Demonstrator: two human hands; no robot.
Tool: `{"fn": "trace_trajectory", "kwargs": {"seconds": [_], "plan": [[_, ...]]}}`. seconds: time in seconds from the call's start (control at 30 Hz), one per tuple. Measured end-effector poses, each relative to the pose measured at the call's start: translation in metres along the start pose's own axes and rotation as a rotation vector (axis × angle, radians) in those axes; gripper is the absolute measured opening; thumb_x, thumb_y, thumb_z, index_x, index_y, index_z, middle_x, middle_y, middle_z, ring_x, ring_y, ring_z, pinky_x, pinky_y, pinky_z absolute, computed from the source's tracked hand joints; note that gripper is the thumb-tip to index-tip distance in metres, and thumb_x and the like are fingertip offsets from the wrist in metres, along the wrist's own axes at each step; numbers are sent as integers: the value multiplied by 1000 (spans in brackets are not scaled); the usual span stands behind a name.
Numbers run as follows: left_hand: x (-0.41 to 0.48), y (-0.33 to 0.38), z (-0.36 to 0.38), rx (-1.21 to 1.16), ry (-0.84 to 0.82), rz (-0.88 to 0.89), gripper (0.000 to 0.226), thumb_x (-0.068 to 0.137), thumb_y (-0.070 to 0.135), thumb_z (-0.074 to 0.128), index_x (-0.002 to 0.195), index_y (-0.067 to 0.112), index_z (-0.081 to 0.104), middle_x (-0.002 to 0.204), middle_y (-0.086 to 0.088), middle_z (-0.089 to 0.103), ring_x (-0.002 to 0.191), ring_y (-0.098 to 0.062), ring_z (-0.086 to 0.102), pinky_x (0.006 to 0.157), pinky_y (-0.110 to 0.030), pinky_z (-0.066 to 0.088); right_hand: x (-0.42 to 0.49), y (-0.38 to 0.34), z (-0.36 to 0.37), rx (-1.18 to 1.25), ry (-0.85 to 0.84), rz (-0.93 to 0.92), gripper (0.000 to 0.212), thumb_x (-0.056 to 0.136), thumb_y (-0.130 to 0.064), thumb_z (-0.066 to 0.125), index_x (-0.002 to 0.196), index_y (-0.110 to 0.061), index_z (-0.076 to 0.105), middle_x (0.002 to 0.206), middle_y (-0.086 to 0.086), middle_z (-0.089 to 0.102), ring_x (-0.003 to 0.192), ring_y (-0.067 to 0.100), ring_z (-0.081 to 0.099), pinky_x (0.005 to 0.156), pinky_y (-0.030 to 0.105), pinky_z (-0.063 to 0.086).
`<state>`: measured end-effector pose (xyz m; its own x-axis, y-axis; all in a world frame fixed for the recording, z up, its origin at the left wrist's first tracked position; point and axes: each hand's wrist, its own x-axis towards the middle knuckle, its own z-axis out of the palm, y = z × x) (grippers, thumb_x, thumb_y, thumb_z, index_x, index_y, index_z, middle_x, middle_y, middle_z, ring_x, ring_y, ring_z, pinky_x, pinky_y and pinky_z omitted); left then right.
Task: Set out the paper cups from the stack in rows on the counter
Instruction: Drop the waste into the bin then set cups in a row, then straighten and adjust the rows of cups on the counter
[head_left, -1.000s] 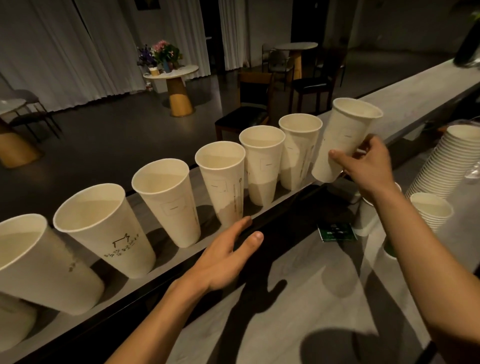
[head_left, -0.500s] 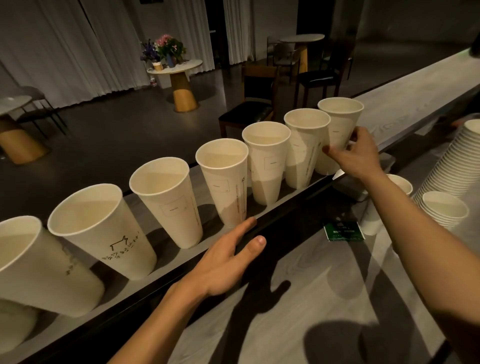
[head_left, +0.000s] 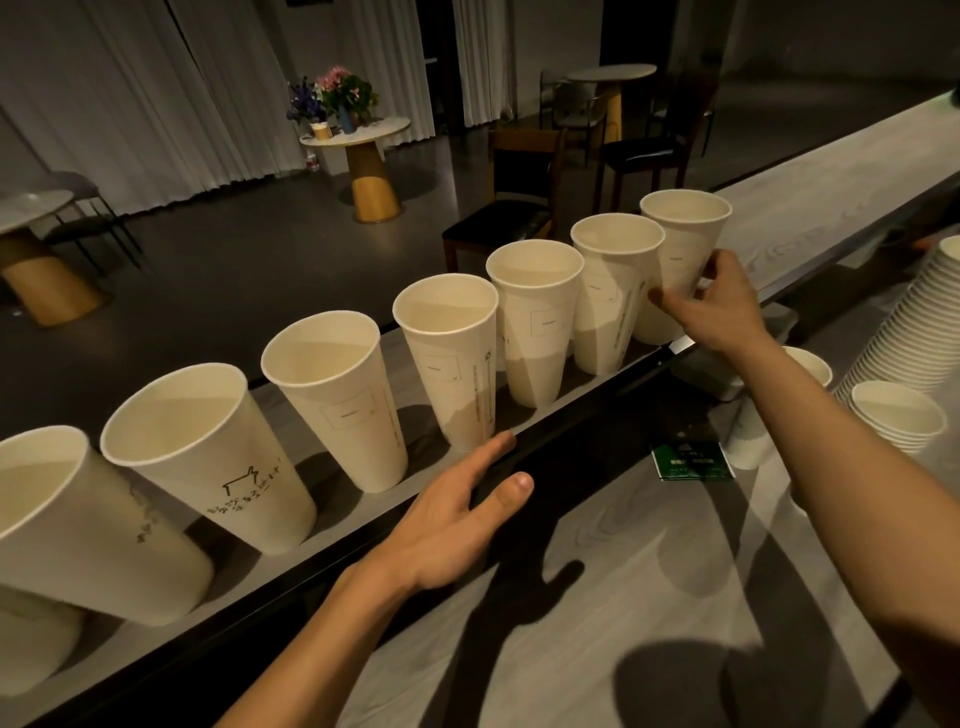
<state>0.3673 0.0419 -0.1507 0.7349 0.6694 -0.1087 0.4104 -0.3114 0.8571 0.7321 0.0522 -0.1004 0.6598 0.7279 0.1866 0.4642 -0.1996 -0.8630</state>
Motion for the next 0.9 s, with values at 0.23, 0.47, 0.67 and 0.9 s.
{"fn": "trace_trajectory", "kwargs": {"seconds": [0.23, 0.47, 0.67, 0.9], "plan": [[0, 1, 1, 18, 41, 8, 100, 78, 93, 46, 161, 40, 29, 164, 22, 36, 149, 3, 34, 122, -30, 32, -21, 15, 4, 33, 1, 135, 96, 84, -33, 82, 159, -14, 24, 159, 11, 40, 142, 31, 44, 112, 50, 44], [-20, 14, 3, 39, 145, 6, 86, 87, 70, 60, 160, 31, 34, 160, 13, 46, 147, -3, 40, 123, -34, 36, -127, 4, 29, 197, 33, 14, 44, 94, -22, 72, 134, -13, 56, 122, 5, 64, 103, 12, 64, 95, 34, 55], [-71, 9, -5, 1, 239, -9, 71, 96, 38, 71, 158, 26, 39, 152, 11, 54, 141, -2, 48, 121, -37, 41, -213, -31, 56, 267, -226, -94, 23, 95, -19, 71, 117, -21, 65, 112, -5, 69, 105, 7, 67, 91, 25, 56], [-166, -8, -37, -73, 351, -37, 71, 93, 35, 75, 155, 27, 42, 139, 12, 63, 123, -4, 65, 111, -43, 52, -303, -82, 98, 332, -504, -155, 30, 93, -13, 73, 121, -18, 65, 118, -5, 70, 112, 6, 67, 96, 25, 55]]}}
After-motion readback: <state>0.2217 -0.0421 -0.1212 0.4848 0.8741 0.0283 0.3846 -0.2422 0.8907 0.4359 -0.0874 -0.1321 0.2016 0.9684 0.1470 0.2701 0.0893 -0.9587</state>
